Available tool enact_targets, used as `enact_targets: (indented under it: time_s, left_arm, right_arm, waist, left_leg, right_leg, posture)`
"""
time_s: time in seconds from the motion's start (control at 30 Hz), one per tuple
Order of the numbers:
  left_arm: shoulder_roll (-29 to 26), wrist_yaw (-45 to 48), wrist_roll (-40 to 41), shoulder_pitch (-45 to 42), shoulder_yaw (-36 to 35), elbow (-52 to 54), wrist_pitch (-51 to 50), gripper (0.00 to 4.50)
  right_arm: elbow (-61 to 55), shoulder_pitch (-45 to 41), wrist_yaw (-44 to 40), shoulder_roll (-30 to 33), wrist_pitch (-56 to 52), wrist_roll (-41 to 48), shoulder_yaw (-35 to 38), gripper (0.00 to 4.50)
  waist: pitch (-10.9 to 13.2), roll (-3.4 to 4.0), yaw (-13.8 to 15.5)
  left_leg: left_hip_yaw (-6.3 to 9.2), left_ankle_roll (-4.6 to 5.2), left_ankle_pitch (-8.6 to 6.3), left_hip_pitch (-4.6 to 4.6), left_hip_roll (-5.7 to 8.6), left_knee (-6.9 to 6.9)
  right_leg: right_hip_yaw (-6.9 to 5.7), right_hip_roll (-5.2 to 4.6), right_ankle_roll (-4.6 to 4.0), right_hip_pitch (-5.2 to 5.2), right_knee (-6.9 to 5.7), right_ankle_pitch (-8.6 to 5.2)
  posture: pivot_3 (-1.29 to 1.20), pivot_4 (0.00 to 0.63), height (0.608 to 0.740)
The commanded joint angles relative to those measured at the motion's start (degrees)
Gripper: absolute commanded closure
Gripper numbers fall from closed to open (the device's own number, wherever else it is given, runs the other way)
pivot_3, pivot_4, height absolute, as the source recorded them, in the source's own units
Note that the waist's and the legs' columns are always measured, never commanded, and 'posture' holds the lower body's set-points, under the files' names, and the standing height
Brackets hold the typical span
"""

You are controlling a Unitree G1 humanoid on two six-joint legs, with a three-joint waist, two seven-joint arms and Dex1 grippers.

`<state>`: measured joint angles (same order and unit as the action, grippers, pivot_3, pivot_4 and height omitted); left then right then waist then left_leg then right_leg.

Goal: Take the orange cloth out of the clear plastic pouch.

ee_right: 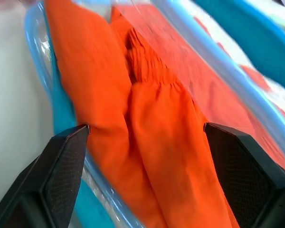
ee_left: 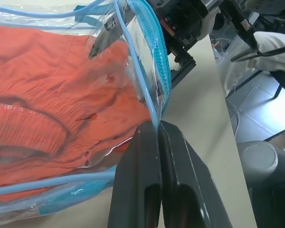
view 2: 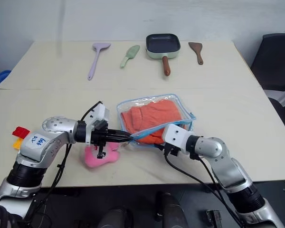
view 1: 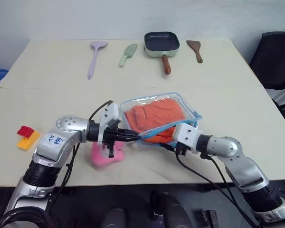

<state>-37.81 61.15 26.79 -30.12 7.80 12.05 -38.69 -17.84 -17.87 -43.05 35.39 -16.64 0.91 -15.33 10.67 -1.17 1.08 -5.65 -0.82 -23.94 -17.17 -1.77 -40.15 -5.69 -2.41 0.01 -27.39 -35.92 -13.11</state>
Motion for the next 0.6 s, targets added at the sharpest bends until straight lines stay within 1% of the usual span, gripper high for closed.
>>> enact_targets:
  time_s: [0.03,0.37,0.6]
  left_arm:
    - [0.32,0.07,0.64,-0.12,-0.55,1.92,1.18,4.5]
    - [0.82,0.18,0.55,-0.51,-0.23,1.66,1.31,4.5]
    - [1.09,0.39,0.48,-0.88,0.0,1.66,1.14,4.5]
  right_arm:
    - [-2.21,-1.11,-1.3,-0.81,0.29,0.5,-0.51,0.51]
    - [-1.57,-2.07,-2.26,-2.19,1.01,-1.09,-1.86,0.51]
    - [4.94,-4.19,1.37,-5.74,0.42,-5.1,-3.08,0.51]
  waist:
    - [0.0,0.0,0.01]
    - [0.0,0.0,0.0]
    - [0.0,0.0,-0.19]
  left_leg:
    - [0.0,0.0,0.0,0.0,0.0,0.0]
    - [0.02,0.0,0.0,-0.01,0.01,0.0]
    - [0.02,0.0,0.0,-0.01,0.0,0.0]
  right_leg:
    - [0.0,0.0,0.0,0.0,0.0,0.0]
    - [-0.02,-0.01,0.0,0.01,-0.01,0.0]
    - [-0.03,-0.01,0.0,0.0,-0.03,0.0]
  posture:
    - [0.0,0.15,0.74]
    - [0.0,0.15,0.74]
    - [0.0,0.15,0.74]
